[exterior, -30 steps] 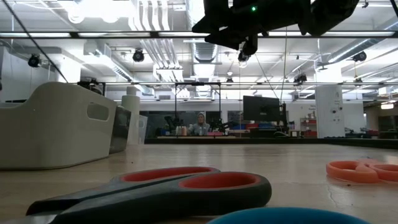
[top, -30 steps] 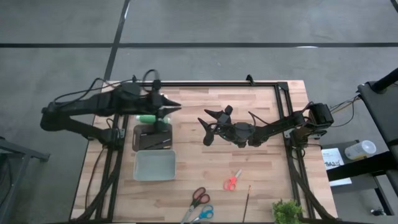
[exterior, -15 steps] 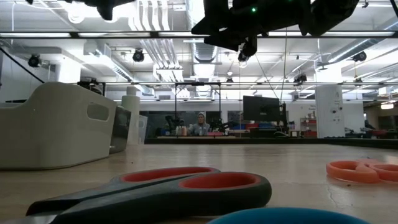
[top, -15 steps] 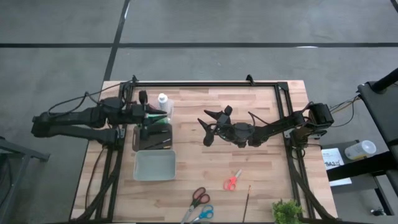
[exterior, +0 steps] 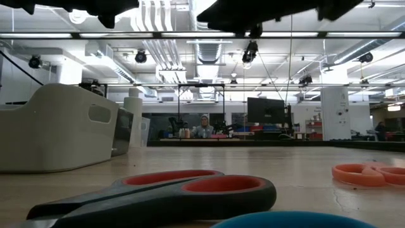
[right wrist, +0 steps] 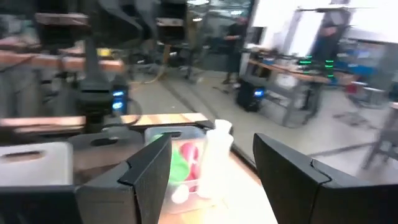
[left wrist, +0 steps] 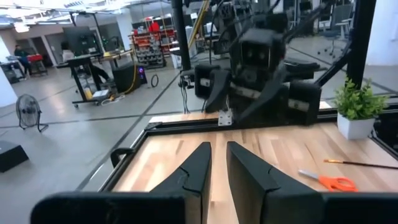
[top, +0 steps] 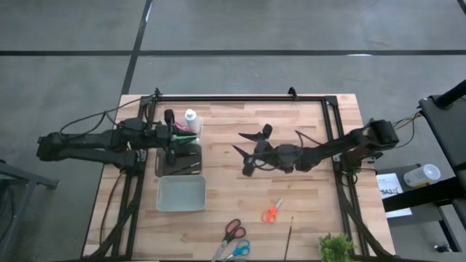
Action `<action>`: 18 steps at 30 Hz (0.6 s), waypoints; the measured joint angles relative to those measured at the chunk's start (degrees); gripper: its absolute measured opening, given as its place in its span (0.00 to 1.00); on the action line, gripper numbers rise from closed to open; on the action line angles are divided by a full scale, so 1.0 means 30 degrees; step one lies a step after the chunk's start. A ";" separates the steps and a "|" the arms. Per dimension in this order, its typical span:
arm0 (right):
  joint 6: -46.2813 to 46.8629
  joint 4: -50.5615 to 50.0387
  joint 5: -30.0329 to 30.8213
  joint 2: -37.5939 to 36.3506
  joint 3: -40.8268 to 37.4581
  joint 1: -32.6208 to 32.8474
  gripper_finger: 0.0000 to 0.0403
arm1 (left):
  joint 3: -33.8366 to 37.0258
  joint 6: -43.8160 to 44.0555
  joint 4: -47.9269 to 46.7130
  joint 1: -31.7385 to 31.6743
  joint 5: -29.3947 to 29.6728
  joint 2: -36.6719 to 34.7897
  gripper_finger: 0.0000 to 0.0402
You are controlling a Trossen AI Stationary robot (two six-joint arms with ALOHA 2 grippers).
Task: Pick & Place Paint Supplies
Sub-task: Put the orange paint brush into the black bin
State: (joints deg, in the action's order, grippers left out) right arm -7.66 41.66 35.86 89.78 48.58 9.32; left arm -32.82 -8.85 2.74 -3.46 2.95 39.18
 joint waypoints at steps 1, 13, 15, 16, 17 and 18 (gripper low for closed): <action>0.0235 -0.1147 -0.0579 -0.0682 0.0000 -0.0017 0.55 | 0.0032 0.0048 0.0007 0.0000 0.0004 0.0000 0.15; 1.0916 -2.2749 -0.2805 -0.6813 0.4773 0.0327 0.55 | 0.0116 0.0048 -0.0556 0.0000 0.0004 0.0015 0.15; 1.2684 -2.5688 -0.2829 -0.6776 0.6103 0.0599 0.55 | 0.0116 0.0050 -0.0650 0.0000 0.0006 0.0007 0.15; 1.3501 -2.6949 -0.2821 -0.6667 0.6712 0.0719 0.55 | 0.0116 0.0048 -0.0754 0.0000 0.0004 0.0007 0.15; 1.4216 -2.7968 -0.2821 -0.6539 0.7278 0.0827 0.55 | 0.0116 0.0055 -0.0972 0.0000 0.0011 0.0007 0.15; 1.4859 -2.8913 -0.2836 -0.6460 0.7758 0.0941 0.55 | 0.0116 0.0055 -0.1167 0.0000 0.0004 0.0007 0.15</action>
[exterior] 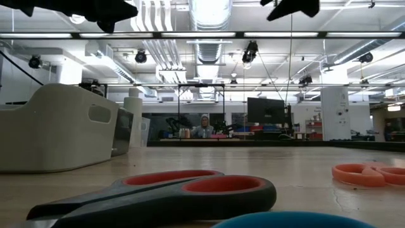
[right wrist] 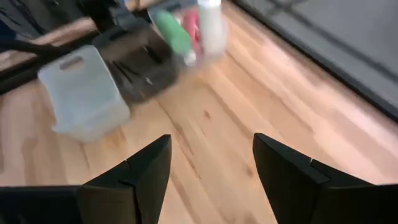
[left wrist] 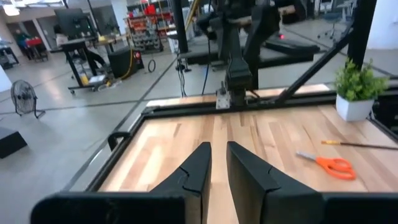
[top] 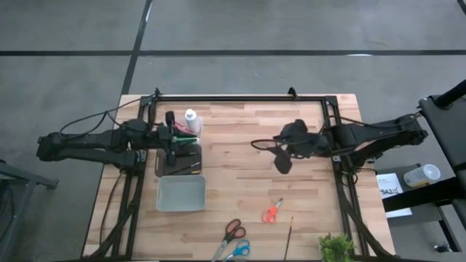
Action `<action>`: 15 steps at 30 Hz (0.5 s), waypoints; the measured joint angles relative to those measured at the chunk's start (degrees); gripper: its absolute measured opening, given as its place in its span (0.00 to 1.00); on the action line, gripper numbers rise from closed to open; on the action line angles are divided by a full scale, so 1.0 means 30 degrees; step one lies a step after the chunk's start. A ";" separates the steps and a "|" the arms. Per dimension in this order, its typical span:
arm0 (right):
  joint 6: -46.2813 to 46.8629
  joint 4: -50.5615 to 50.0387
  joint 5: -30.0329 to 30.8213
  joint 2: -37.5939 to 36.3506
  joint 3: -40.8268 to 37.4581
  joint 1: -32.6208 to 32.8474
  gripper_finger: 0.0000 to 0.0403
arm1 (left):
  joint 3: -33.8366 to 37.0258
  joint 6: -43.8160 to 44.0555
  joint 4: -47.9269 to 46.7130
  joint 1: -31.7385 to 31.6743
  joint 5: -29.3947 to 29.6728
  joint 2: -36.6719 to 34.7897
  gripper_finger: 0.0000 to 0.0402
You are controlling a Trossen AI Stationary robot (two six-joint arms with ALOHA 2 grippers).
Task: Pick & Place Paint Supplies
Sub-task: Put the orange paint brush into the black bin
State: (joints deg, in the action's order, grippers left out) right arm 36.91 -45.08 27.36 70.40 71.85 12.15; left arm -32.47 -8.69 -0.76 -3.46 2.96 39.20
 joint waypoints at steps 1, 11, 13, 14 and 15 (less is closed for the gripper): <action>0.0664 -0.0966 0.0003 0.0195 0.0397 0.0108 0.55 | 0.0000 -0.0002 -0.0180 0.0000 0.0000 0.0007 0.15; 0.8122 -0.7096 -0.2522 0.1950 0.2530 0.0514 0.55 | 0.0007 0.0066 -0.1747 0.0000 0.0000 0.0146 0.15; 0.9862 -0.7952 -0.3640 0.2382 0.2445 0.0528 0.55 | 0.0007 0.0065 -0.1607 0.0000 0.0007 0.0138 0.15; 1.0545 -0.8277 -0.4259 0.2622 0.2386 0.0532 0.55 | 0.0007 0.0051 -0.1602 0.0000 0.0000 0.0131 0.15; 1.1048 -0.8524 -0.4902 0.2938 0.2360 0.0538 0.55 | 0.0007 0.0051 -0.1616 0.0000 0.0000 0.0131 0.15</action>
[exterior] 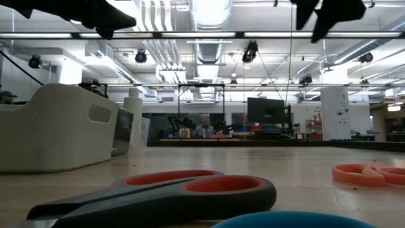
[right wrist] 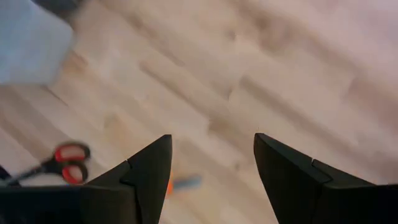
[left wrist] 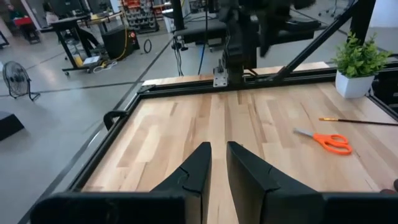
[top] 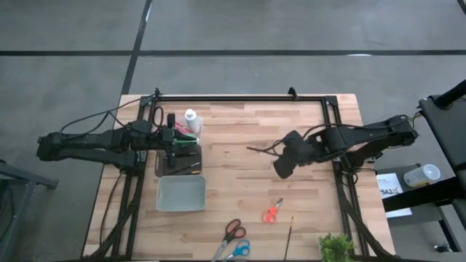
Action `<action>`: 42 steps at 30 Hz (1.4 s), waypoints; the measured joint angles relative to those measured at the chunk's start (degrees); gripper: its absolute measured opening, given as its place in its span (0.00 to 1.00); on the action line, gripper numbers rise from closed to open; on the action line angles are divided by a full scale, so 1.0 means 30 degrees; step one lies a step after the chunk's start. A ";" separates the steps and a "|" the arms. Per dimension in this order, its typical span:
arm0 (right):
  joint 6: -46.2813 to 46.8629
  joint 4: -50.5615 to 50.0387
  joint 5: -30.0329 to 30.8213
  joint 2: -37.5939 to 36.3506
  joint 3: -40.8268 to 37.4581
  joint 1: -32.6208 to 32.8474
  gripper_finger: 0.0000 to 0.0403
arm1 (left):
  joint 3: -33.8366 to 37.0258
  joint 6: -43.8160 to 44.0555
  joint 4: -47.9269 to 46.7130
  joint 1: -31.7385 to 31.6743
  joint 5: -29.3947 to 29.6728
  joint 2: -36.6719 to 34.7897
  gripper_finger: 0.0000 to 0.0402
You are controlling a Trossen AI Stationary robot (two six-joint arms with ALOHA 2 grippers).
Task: Pick & Place Paint Supplies
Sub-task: Put the orange paint brush into the black bin
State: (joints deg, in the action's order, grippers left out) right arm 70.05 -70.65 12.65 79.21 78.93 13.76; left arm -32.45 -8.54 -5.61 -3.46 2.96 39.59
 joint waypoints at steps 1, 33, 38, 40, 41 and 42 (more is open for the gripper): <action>0.0311 -0.0067 -0.0643 0.0337 -0.0027 0.0000 0.55 | 0.0000 0.0000 0.0000 0.0000 0.0000 0.0000 0.15; 0.2902 0.0403 -0.3098 0.3136 0.0115 0.4696 0.55 | 0.0000 -0.2164 0.1355 0.0000 0.0007 0.0000 0.15; 0.4649 0.0739 -0.2569 0.3136 0.0118 0.6157 0.55 | 0.0000 -0.2142 0.1341 0.0000 0.0007 0.0000 0.15; 0.5446 0.0749 -0.2255 0.3187 0.0116 0.6720 0.55 | 0.0000 -0.2041 0.1341 0.0000 0.0007 0.0000 0.15; 0.5875 0.0753 -0.2100 0.3235 0.0119 0.6961 0.55 | 0.0000 -0.2018 0.1341 0.0000 0.0006 0.0000 0.15; 0.6244 0.0752 -0.2059 0.3273 0.0119 0.7193 0.55 | 0.0000 -0.2018 0.1333 0.0000 0.0007 0.0000 0.15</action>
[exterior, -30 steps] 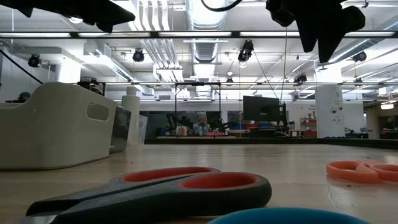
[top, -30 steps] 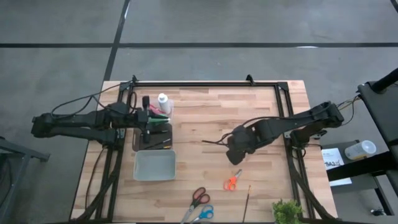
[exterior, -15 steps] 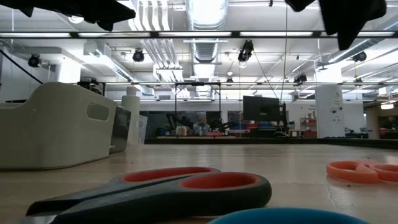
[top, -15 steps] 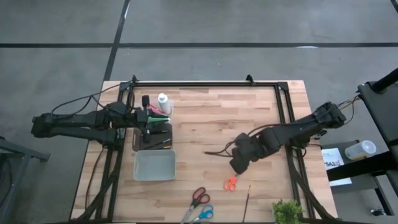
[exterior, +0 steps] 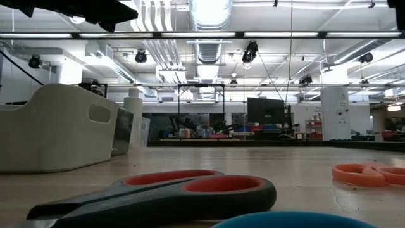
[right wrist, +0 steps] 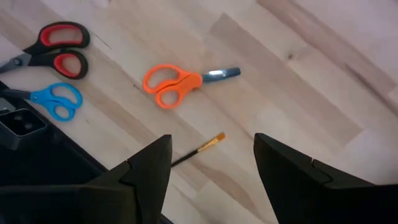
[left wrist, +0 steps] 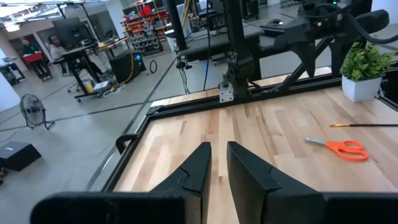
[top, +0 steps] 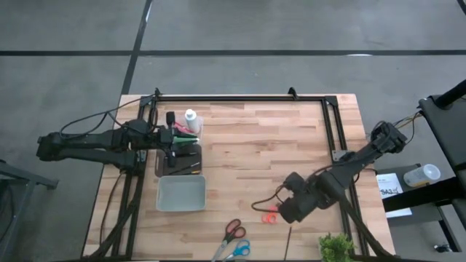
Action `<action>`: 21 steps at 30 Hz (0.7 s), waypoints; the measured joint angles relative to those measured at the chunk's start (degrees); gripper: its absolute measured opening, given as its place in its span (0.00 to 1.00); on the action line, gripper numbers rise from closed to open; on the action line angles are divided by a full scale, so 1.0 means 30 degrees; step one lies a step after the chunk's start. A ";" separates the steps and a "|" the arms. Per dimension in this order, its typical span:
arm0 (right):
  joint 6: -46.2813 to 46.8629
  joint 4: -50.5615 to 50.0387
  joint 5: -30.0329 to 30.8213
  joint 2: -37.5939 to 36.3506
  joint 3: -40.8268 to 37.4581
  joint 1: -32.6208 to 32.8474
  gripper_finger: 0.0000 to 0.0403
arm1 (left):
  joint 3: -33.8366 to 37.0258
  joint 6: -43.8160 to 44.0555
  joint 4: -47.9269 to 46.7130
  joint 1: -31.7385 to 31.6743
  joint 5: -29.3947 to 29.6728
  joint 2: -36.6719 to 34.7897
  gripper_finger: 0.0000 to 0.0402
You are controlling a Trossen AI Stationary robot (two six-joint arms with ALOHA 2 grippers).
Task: Pick & Place Paint Supplies
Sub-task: Put the orange paint brush into the black bin
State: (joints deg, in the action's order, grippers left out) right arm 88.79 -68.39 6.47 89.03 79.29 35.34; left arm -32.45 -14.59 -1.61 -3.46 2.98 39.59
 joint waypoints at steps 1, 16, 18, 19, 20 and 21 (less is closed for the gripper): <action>0.0313 0.0010 0.0094 0.0050 0.0000 0.0261 0.55 | 0.0000 -0.0007 -0.0010 0.0000 -0.0007 0.0000 0.15; 0.5550 0.2270 0.1888 0.2362 0.0000 0.4087 0.55 | 0.0000 -0.0015 -0.1276 0.0000 0.0000 0.0000 0.15; 0.6006 0.2341 0.1787 0.2829 0.0000 0.4315 0.55 | 0.0000 -0.0014 -0.1770 0.0000 -0.0001 0.0000 0.15; 0.6244 0.2502 0.1742 0.3029 0.0000 0.4394 0.55 | 0.0000 -0.0022 -0.1998 0.0000 0.0000 0.0000 0.15; 0.6509 0.2685 0.1738 0.3209 0.0000 0.4512 0.55 | 0.0000 -0.0022 -0.2254 0.0000 -0.0004 0.0000 0.15; 0.6823 0.2840 0.1745 0.3381 0.0000 0.4627 0.55 | 0.0000 -0.0022 -0.2523 0.0000 -0.0004 0.0000 0.15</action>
State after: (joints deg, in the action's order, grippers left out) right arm 109.25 -59.87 11.71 99.17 79.29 49.22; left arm -32.45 -14.66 -9.17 -3.46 2.97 39.59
